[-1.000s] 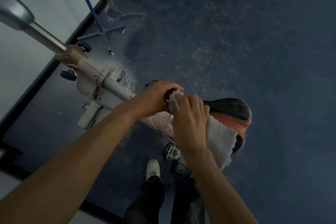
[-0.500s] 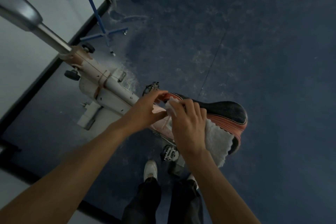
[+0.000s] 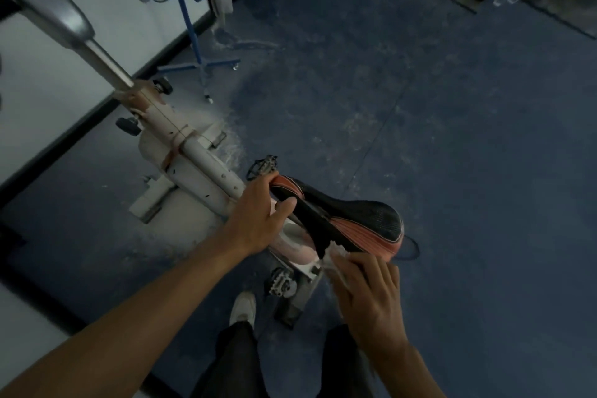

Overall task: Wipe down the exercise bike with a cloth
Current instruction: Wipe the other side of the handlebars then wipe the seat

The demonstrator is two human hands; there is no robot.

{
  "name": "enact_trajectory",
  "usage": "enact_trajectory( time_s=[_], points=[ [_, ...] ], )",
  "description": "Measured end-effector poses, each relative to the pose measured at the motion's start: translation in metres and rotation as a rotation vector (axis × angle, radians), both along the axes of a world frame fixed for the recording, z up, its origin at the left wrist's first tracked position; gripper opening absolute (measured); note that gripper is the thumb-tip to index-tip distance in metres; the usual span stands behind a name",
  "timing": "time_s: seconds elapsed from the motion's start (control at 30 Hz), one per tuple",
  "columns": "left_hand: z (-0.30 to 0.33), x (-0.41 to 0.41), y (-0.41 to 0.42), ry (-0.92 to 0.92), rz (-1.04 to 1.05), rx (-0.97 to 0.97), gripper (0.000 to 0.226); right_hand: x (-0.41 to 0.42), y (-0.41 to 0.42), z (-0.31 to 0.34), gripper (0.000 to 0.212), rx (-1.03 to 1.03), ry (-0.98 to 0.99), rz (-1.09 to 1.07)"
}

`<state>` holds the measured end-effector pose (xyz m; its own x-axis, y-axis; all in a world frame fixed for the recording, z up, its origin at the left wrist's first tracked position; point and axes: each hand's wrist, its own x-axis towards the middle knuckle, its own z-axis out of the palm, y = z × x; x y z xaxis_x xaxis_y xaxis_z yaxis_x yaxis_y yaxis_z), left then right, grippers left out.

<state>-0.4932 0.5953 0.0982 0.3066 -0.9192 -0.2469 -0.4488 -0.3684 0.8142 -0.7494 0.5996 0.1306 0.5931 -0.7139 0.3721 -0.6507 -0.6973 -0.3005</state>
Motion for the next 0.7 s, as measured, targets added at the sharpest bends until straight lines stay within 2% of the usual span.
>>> enact_trajectory(
  time_s=[0.13, 0.23, 0.3, 0.43, 0.6, 0.7],
  points=[
    [0.003, -0.021, 0.006, 0.022, 0.137, 0.057, 0.081, -0.018, -0.026, -0.004, 0.027, 0.005, -0.055, 0.131],
    [0.004, -0.057, 0.018, 0.079, 0.280, 0.031, 0.085, -0.042, -0.050, -0.006, 0.026, 0.039, -0.095, 0.236],
    [0.004, -0.094, 0.026, 0.035, 0.388, 0.020, 0.086, -0.061, -0.069, -0.007, 0.027, 0.067, -0.118, 0.279],
    [0.016, -0.168, 0.023, -0.073, 0.627, -0.023, 0.070, -0.064, -0.105, -0.006, 0.028, 0.038, -0.094, 0.381],
    [0.024, -0.223, 0.007, 0.001, 0.820, -0.087, 0.050, -0.019, -0.124, 0.001, 0.019, -0.054, 0.066, 0.495],
    [0.025, -0.235, -0.008, 0.008, 1.039, -0.149, 0.041, -0.036, -0.126, -0.003, 0.020, -0.072, 0.103, 0.552]
  ],
)
